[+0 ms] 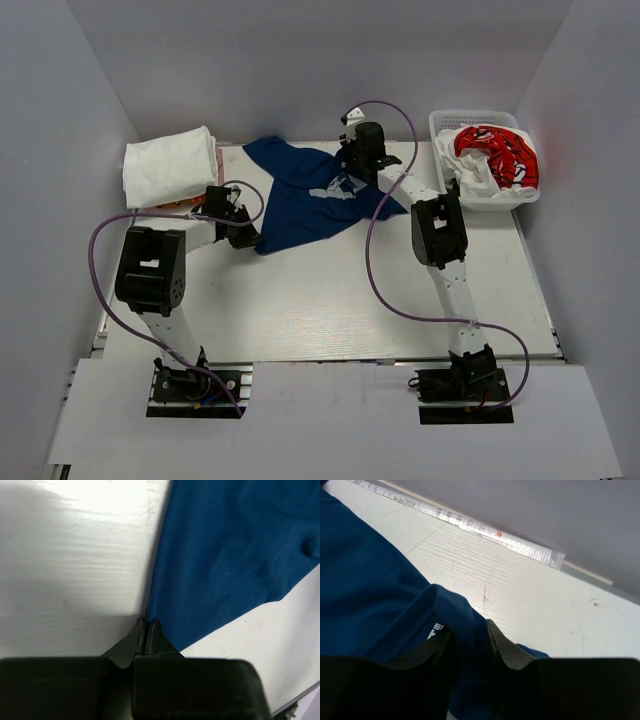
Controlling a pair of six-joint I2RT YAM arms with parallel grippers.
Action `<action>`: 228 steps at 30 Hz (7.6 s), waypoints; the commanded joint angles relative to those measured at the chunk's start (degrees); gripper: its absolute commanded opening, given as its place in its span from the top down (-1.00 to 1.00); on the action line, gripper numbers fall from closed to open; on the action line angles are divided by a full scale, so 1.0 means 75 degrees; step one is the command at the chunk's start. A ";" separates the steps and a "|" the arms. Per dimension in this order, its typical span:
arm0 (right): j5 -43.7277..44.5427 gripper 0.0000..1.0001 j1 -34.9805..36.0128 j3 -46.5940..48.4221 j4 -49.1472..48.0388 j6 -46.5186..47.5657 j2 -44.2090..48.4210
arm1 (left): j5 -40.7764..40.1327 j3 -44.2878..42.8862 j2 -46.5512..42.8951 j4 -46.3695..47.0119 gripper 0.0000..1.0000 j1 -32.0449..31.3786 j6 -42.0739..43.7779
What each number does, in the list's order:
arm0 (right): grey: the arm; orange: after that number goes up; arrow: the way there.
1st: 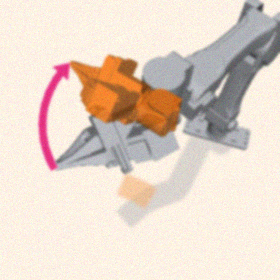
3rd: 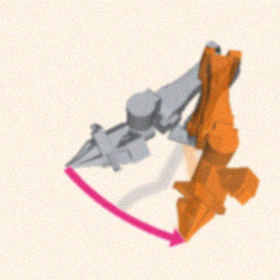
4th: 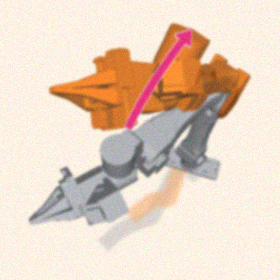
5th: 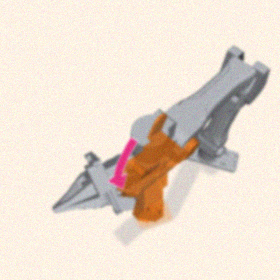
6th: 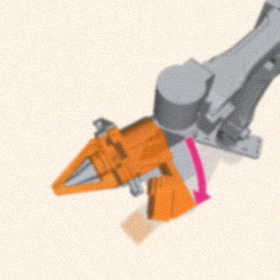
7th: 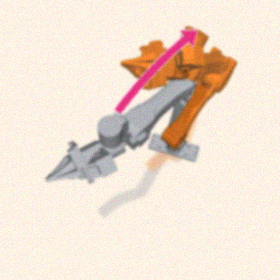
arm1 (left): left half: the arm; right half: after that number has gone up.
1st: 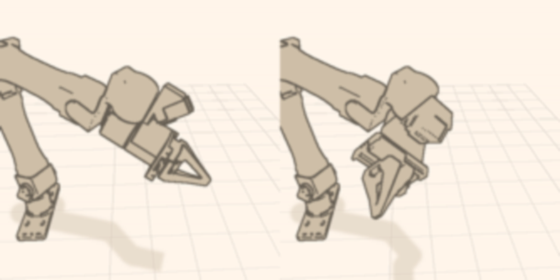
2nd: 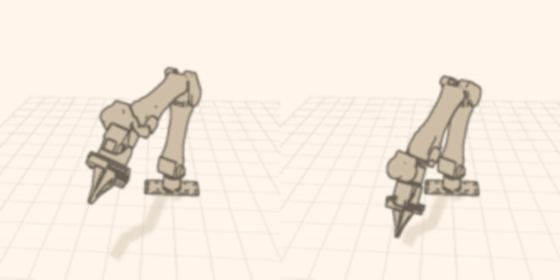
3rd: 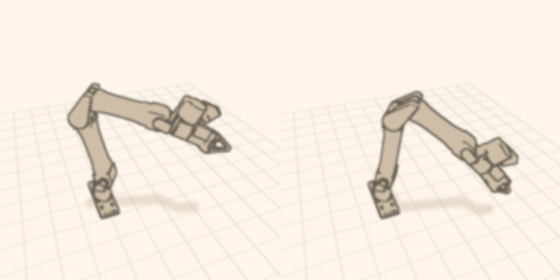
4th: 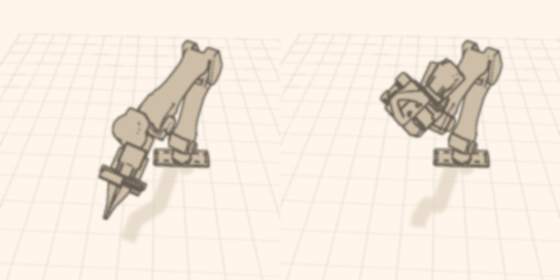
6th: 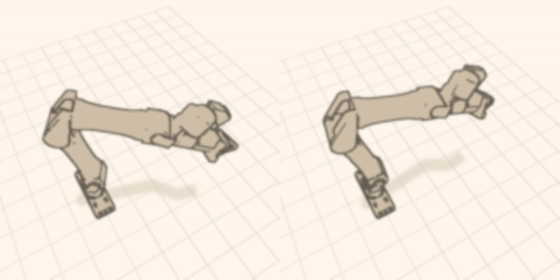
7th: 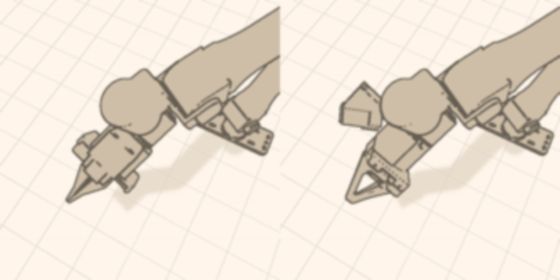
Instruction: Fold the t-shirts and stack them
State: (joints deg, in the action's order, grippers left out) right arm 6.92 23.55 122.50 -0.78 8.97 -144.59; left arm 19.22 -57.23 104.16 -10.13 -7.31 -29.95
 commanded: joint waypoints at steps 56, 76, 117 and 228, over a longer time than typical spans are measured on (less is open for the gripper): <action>0.4245 1.00 -0.0257 -0.8001 0.0033 -0.3080 0.8847 | -0.6408 -0.2927 -0.1840 -0.3747 0.87 0.0272 -0.0858; 0.1867 -0.80 -0.0281 -0.8736 0.1674 -0.5028 0.8764 | -0.1056 0.0114 -0.3668 -0.2024 -1.00 0.0038 -0.0518; 0.1738 -0.80 -0.0679 -1.1493 0.0724 -0.6329 1.0572 | -0.1368 0.3319 -0.3236 -0.4426 1.00 -0.1720 -0.2569; -0.0383 -0.81 -0.1019 -0.4988 0.2096 -0.3141 0.5625 | -0.5247 -0.3914 -0.0105 -0.2869 -1.00 -0.0303 -0.0999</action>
State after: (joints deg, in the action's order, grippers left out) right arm 8.54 15.40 88.03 16.88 -12.97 -107.87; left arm -23.81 -89.56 112.46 -37.82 -8.47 -40.77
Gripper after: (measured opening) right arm 0.903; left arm 0.997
